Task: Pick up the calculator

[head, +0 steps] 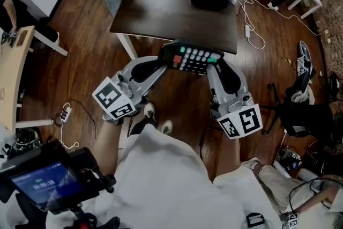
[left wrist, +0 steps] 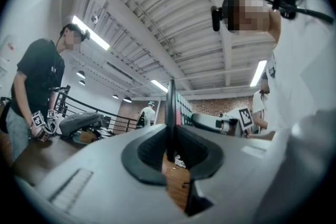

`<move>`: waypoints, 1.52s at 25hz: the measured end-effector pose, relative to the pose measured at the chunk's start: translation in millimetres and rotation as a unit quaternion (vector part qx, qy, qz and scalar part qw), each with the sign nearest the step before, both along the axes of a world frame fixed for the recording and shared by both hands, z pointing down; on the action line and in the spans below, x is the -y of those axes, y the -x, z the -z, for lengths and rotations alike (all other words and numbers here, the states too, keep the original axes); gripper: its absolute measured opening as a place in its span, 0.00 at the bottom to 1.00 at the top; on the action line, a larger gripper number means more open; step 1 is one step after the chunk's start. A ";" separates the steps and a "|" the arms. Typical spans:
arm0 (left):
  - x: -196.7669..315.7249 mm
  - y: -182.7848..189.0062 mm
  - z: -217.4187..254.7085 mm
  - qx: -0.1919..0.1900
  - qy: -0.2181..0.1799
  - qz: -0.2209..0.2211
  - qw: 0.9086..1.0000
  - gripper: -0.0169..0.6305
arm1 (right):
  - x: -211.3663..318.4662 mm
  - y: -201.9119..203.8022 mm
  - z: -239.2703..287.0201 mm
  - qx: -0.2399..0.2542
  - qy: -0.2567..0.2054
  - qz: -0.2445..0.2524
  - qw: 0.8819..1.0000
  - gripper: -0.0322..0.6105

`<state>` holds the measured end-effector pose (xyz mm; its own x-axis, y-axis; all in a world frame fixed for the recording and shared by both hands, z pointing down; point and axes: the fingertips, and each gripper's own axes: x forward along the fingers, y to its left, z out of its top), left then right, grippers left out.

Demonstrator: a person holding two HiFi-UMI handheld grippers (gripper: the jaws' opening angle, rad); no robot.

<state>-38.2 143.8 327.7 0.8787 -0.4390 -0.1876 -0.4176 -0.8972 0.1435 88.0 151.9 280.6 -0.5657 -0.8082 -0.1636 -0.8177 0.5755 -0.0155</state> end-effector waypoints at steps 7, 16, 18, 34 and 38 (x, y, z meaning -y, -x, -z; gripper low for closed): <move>-0.7 1.1 -5.0 0.001 -0.002 -0.003 1.000 0.11 | -3.2 1.1 -5.2 -0.002 -0.001 -0.007 1.000 0.21; -3.6 -1.5 -5.5 0.007 -0.009 -0.018 1.000 0.11 | -9.6 -0.9 -6.7 0.004 -0.001 -0.024 1.000 0.21; -4.7 -0.9 -6.1 0.007 -0.009 -0.018 1.000 0.11 | -10.2 -0.4 -7.1 0.005 0.000 -0.027 1.000 0.21; -5.0 19.5 1.4 0.009 -0.012 -0.018 1.000 0.11 | -10.9 21.0 1.5 -0.007 -0.003 -0.025 1.000 0.20; -7.3 29.2 7.6 0.009 -0.010 -0.020 1.000 0.11 | -13.7 30.9 8.4 -0.008 -0.003 -0.027 1.000 0.20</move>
<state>-67.4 151.1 320.1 0.8985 -0.4002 -0.1806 -0.3842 -0.9157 0.1174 57.1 165.5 272.2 -0.5237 -0.8370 -0.1587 -0.8479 0.5302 0.0015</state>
